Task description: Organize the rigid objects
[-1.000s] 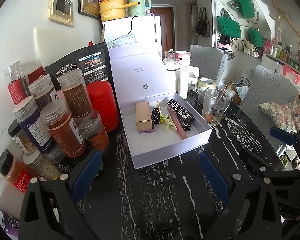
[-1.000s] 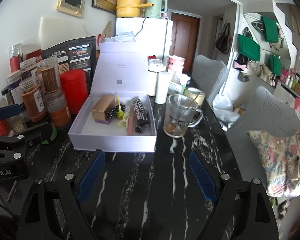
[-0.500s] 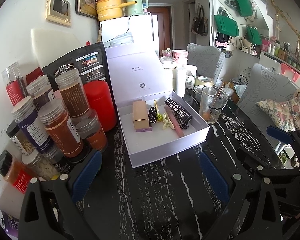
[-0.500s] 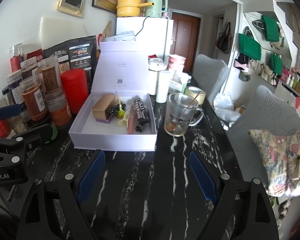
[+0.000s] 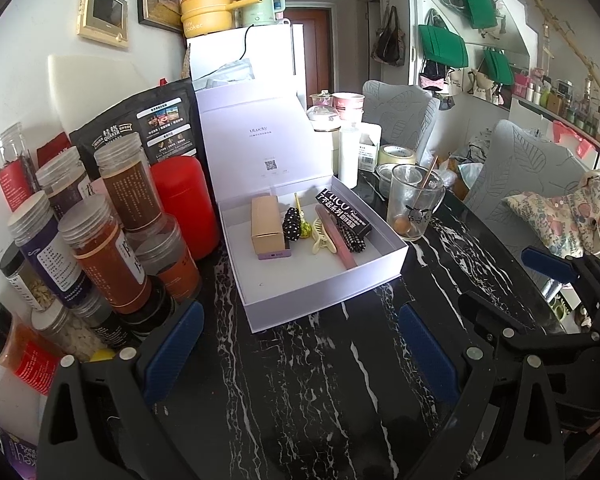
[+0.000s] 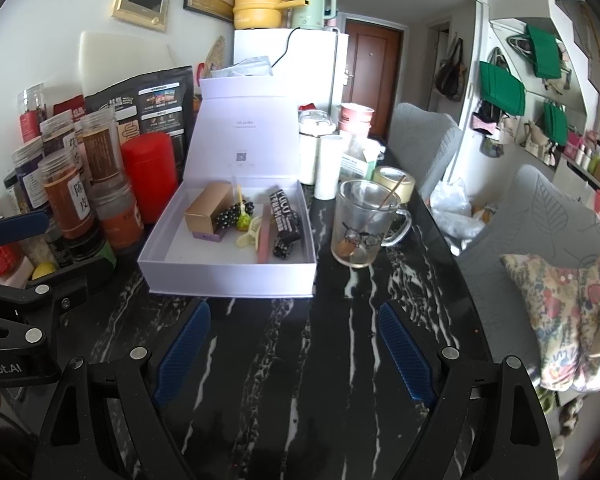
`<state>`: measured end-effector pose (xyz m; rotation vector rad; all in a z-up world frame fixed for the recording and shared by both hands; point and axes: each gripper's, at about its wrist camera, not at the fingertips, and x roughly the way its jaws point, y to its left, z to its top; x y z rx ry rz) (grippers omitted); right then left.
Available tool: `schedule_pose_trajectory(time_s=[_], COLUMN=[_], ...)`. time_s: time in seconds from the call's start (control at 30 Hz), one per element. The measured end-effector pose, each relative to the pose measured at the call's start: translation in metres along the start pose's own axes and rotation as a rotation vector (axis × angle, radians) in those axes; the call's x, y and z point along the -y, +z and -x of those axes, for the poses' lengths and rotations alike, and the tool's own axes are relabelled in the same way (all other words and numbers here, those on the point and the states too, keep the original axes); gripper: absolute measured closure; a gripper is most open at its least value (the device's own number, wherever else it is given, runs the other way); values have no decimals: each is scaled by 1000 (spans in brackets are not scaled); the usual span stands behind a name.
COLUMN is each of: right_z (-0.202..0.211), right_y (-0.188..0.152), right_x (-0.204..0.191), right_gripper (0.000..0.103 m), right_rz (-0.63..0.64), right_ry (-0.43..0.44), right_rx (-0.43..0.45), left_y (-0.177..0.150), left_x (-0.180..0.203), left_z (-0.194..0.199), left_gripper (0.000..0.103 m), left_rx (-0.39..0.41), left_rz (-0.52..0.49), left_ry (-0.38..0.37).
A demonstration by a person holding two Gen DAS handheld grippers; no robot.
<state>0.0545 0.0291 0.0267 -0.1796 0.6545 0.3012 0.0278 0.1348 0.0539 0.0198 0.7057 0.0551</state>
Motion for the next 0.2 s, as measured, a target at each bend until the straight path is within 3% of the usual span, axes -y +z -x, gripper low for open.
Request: schedule_pose_trajectory(time_s=[0.2], right_z=[-3], right_y=[-1], right_x=[2], right_gripper=[16], right_rz=[-3], right_ry=[-5], right_rx=[-4], left_y=[-1], left_x=[-1], left_z=[-5], left_gripper=[3], left_rx=[-14], left_rz=[5], left_ry=[13])
